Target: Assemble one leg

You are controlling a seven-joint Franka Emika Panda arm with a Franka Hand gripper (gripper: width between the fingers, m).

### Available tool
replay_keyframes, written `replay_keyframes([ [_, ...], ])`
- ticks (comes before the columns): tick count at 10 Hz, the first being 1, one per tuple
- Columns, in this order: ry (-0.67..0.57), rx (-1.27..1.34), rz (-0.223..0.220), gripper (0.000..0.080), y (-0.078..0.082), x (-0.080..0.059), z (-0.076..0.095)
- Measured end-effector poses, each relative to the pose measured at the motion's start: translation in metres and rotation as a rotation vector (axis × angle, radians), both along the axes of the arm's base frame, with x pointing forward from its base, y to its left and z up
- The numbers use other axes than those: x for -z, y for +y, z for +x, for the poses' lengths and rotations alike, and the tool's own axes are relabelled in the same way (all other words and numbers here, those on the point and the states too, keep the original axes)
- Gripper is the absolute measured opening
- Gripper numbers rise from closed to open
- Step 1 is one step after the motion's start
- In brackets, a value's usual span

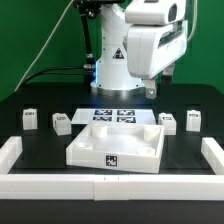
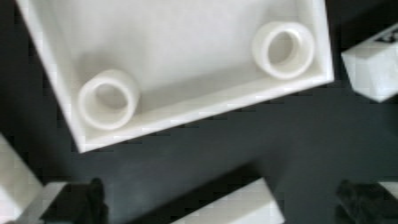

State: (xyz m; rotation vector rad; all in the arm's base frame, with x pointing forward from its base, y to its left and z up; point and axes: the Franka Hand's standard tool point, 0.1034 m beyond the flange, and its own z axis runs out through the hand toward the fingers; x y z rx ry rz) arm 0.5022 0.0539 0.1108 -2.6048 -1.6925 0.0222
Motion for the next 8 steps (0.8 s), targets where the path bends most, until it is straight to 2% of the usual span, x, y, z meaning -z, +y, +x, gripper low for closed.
replay_keyframes([
  [2, 0.017, -0.048, 0.0, 0.065, -0.015, 0.018, -0.022],
  [3, 0.032, -0.056, -0.002, 0.065, -0.029, 0.023, -0.027],
  [8, 0.032, -0.047, -0.001, 0.065, -0.03, 0.025, -0.028],
])
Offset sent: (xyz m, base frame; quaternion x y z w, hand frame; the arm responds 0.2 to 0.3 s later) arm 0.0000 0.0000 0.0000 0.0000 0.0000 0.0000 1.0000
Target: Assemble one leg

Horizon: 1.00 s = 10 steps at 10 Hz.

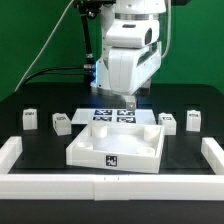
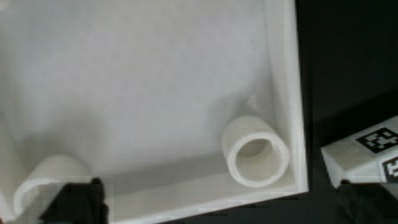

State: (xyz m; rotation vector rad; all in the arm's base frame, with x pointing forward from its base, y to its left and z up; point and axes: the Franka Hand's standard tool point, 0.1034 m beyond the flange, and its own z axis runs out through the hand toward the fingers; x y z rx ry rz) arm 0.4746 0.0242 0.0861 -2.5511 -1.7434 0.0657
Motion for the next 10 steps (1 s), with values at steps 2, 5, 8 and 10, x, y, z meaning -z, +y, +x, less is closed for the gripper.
replay_keyframes([
  [2, -0.066, -0.098, 0.012, 0.065, -0.003, 0.025, -0.018],
  [5, -0.085, -0.131, 0.019, 0.065, 0.001, 0.058, -0.028],
  [8, -0.054, -0.117, 0.02, 0.065, -0.007, 0.076, -0.036],
  [10, -0.053, -0.108, 0.019, 0.065, -0.01, 0.076, -0.036],
])
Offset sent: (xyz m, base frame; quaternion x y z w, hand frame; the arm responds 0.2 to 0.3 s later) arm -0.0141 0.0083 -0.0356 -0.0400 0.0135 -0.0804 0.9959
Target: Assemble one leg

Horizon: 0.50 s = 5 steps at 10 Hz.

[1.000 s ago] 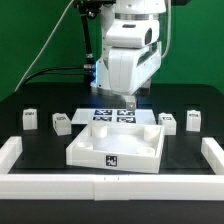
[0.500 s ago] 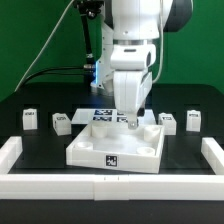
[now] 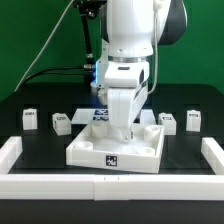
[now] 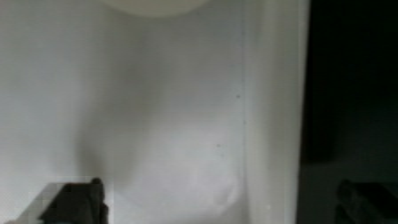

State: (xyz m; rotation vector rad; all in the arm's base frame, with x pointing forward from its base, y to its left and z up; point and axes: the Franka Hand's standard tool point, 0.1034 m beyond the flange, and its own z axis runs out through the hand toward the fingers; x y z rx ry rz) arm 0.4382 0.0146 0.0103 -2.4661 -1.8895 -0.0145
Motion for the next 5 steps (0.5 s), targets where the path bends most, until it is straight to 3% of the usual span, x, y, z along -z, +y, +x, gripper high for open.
replay_keyframes([
  [1, 0.002, 0.0, 0.0, 0.065, 0.0001, 0.0008, -0.0006],
  [5, 0.004, 0.0, 0.0, 0.0096, 0.0001, 0.0014, -0.0012],
])
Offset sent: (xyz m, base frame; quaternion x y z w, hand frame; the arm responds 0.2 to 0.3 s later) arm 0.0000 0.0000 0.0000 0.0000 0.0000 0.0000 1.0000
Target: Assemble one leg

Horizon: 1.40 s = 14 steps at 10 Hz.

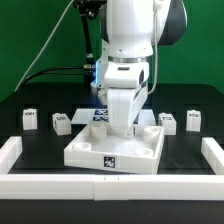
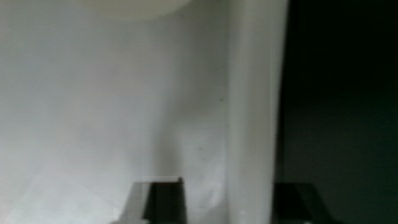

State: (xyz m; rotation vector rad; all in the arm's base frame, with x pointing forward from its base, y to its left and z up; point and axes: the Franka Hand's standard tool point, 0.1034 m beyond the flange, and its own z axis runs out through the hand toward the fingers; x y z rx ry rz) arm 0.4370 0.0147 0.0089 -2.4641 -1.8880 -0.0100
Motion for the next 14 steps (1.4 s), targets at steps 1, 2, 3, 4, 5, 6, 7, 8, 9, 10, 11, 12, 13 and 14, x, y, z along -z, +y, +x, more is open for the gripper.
replay_keyframes([
  [1, -0.001, 0.0, 0.0, 0.0096, 0.0, 0.0, 0.0],
  [2, -0.002, 0.0, 0.0, 0.0057, 0.0, 0.0, 0.001],
  [3, -0.002, 0.0, 0.0, 0.0057, 0.0, 0.0, 0.001],
  [4, -0.002, 0.0, 0.0, 0.0057, 0.0, 0.0, 0.001],
  [5, -0.002, 0.0, 0.0, 0.0057, 0.0, 0.0, 0.001],
  [6, -0.002, 0.0, 0.0, 0.0057, 0.0, 0.0, 0.001],
  [7, -0.002, 0.0, 0.0, 0.0057, 0.0, 0.0, 0.001],
  [8, -0.005, -0.041, -0.001, 0.0057, 0.0, 0.0, 0.002],
  [9, -0.01, -0.107, -0.004, 0.0058, 0.002, 0.0, 0.005],
  [10, -0.017, -0.144, -0.007, 0.0058, 0.004, 0.0, 0.007],
  [11, -0.032, -0.185, -0.012, 0.0058, 0.014, 0.0, 0.011],
  [12, -0.045, -0.219, -0.015, 0.0058, 0.025, 0.0, 0.014],
  [13, -0.049, -0.226, -0.015, 0.0058, 0.028, 0.0, 0.016],
  [14, -0.049, -0.22, -0.015, 0.0058, 0.026, 0.0, 0.016],
])
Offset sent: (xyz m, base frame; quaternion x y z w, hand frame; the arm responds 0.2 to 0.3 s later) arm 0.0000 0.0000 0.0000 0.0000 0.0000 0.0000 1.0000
